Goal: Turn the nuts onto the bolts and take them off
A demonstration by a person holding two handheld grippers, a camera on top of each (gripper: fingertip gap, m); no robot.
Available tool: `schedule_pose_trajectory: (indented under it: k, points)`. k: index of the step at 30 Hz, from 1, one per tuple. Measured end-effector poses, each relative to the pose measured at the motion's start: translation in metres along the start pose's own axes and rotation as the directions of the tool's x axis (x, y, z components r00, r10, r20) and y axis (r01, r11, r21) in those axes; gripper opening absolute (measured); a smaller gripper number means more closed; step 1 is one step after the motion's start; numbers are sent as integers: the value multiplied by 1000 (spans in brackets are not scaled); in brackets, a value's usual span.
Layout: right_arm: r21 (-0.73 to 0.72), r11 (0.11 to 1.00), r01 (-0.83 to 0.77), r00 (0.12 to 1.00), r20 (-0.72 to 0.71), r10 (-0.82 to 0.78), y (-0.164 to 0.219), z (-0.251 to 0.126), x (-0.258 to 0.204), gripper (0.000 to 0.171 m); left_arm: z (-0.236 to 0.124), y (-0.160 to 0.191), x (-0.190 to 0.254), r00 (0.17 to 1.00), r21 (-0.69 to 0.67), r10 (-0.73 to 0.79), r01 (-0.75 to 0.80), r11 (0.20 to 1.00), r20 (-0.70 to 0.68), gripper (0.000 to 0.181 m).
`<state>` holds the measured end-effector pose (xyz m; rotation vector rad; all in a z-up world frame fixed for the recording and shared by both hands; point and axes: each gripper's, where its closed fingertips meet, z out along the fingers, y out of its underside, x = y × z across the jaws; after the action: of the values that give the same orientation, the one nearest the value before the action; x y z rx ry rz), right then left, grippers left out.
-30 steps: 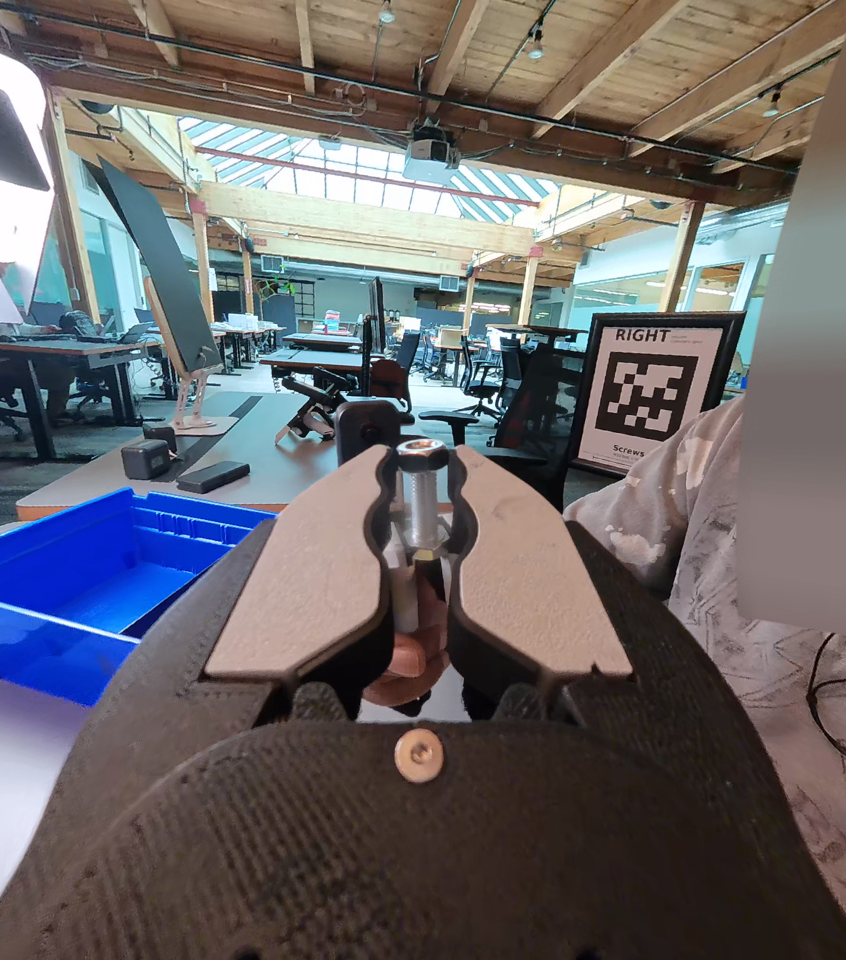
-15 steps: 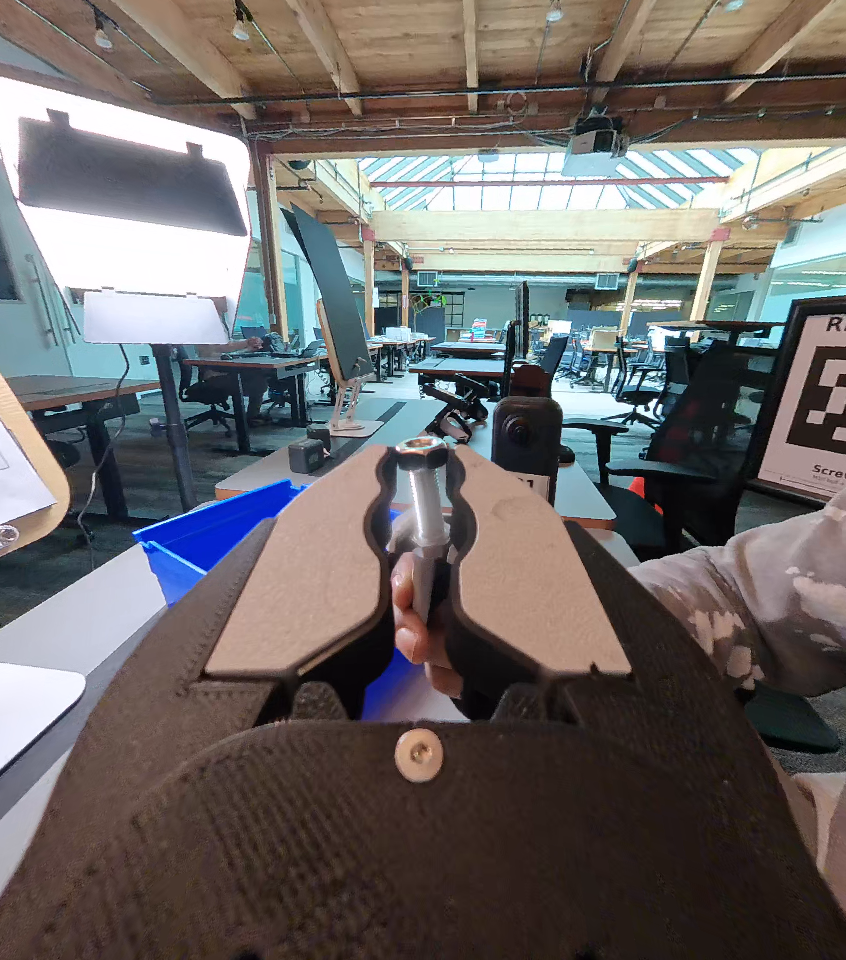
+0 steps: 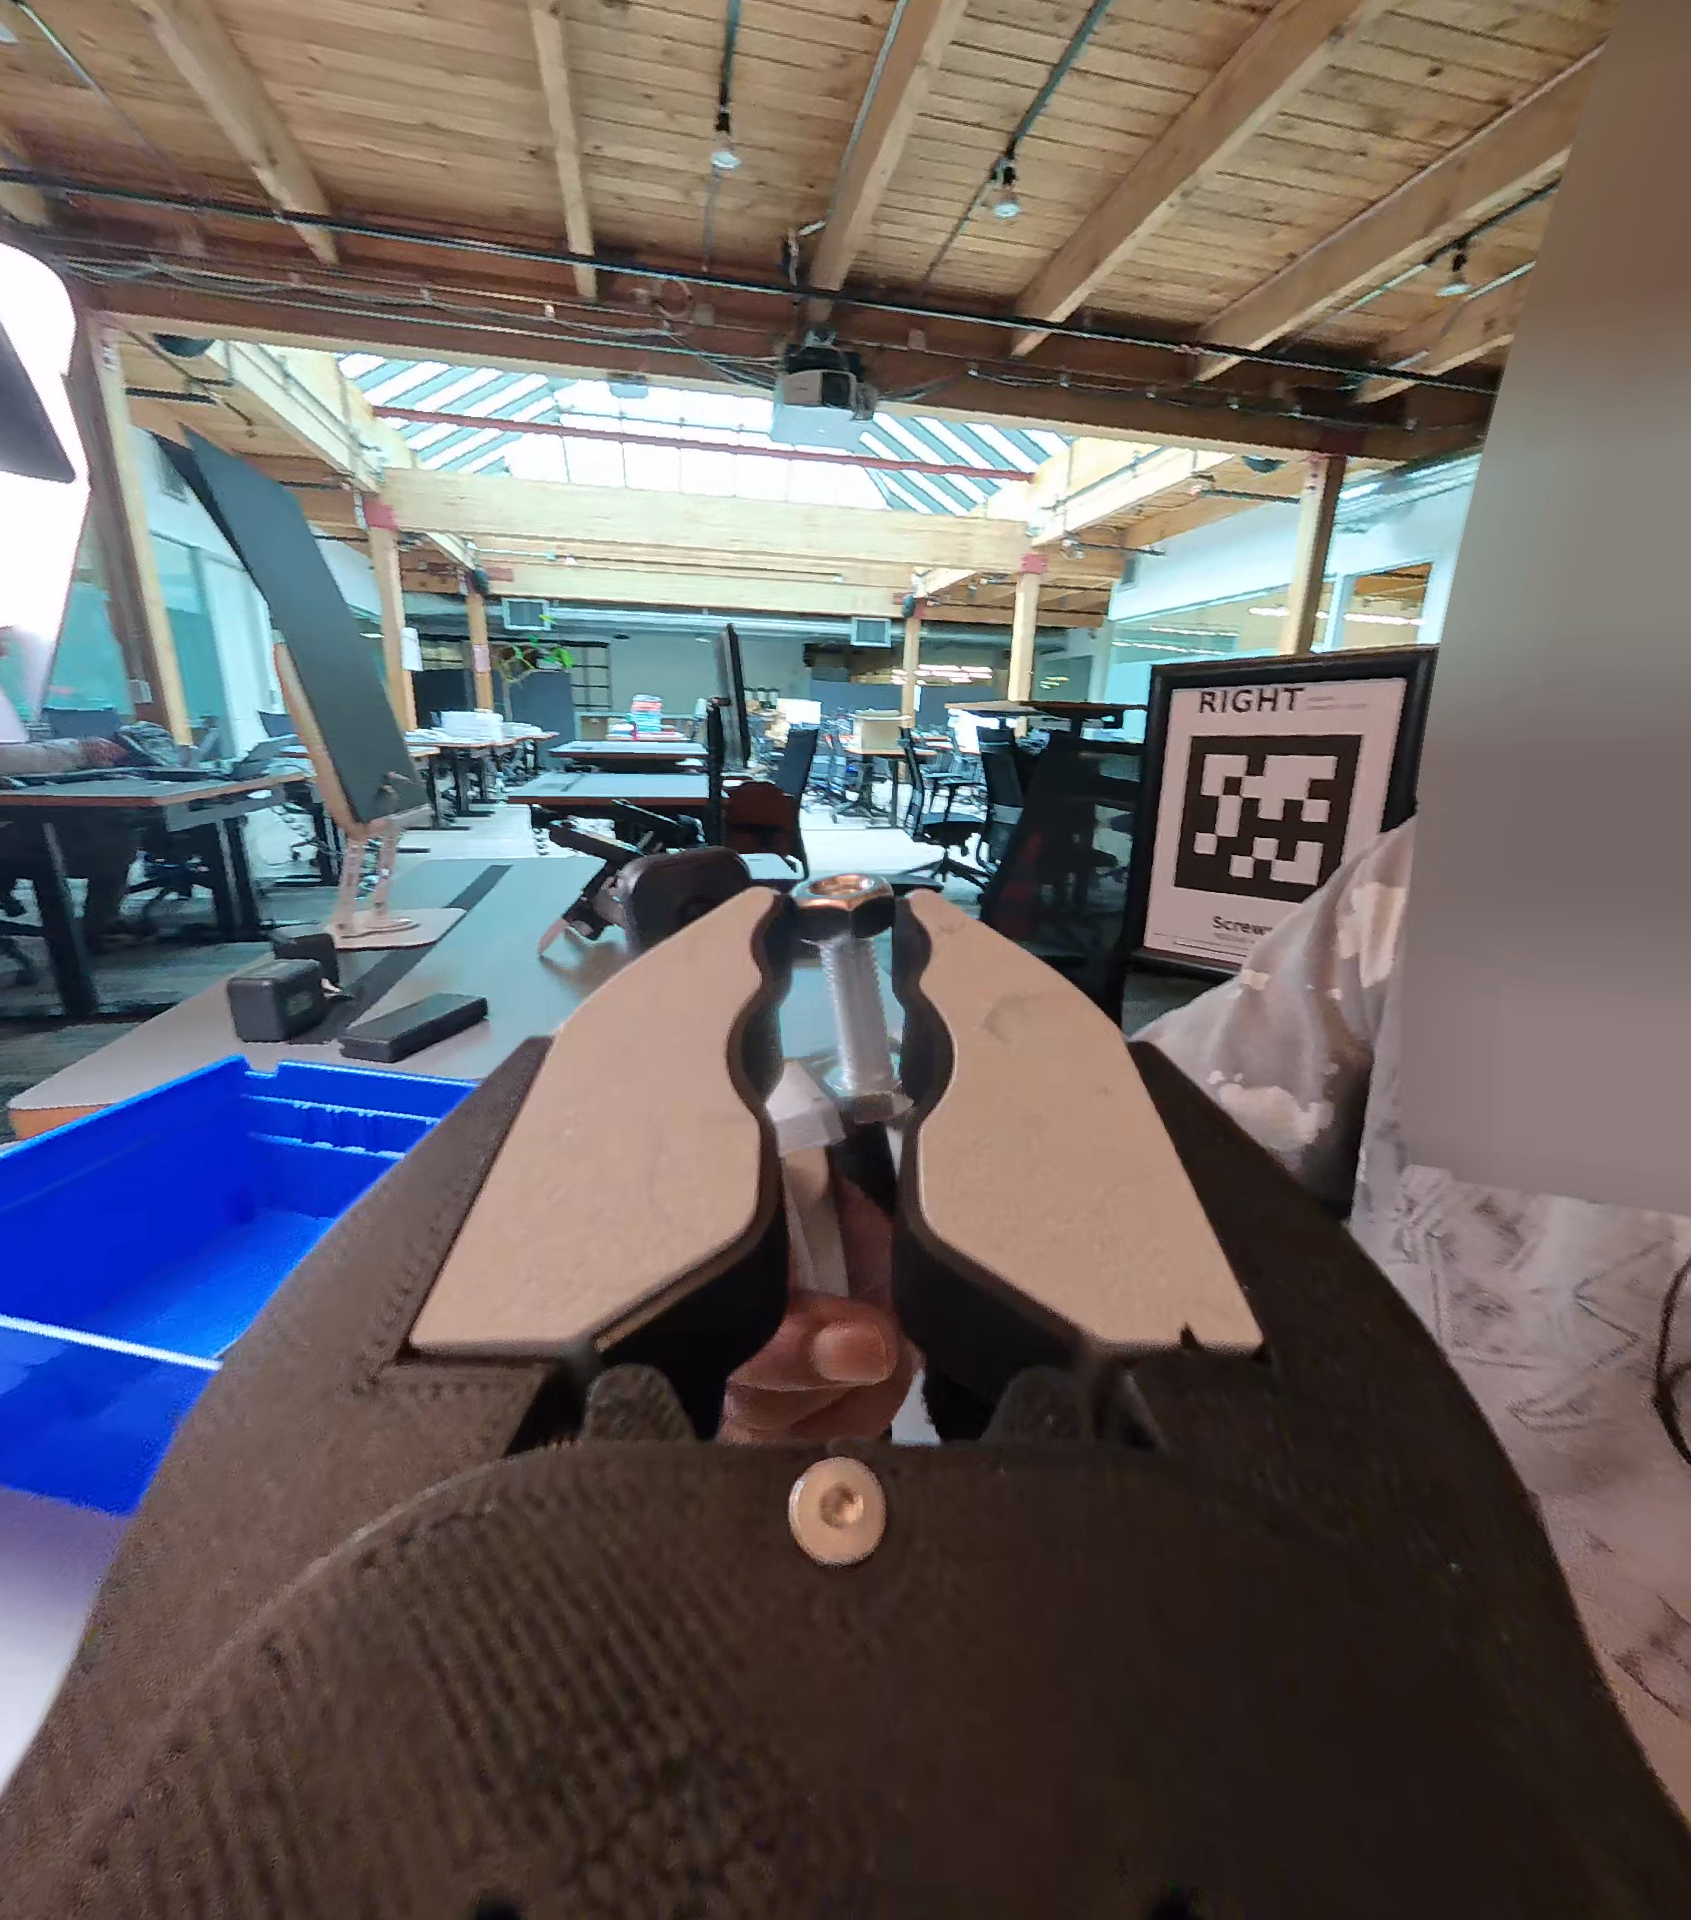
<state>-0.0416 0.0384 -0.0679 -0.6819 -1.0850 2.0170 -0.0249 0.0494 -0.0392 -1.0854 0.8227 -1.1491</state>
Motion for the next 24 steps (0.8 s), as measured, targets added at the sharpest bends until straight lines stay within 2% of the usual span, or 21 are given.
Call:
schedule_pose_trajectory:
  k: [12,15,19,24]
  points:
    - [-128,988,-82,973,203,107,21,4,-28,17,-6,11,29,975,-81,-59,42,996,-215,19]
    - [-135,990,-43,985,162,65,22,4,-22,18,-9,11,24,985,-107,-30,11,994,-170,21]
    - [-113,993,42,999,29,-39,13,2,-4,18,-12,15,2,999,-203,37,-36,979,4,30]
    - [-112,985,131,979,-140,-146,7,-6,20,18,-13,9,-16,989,-200,56,-27,979,138,29]
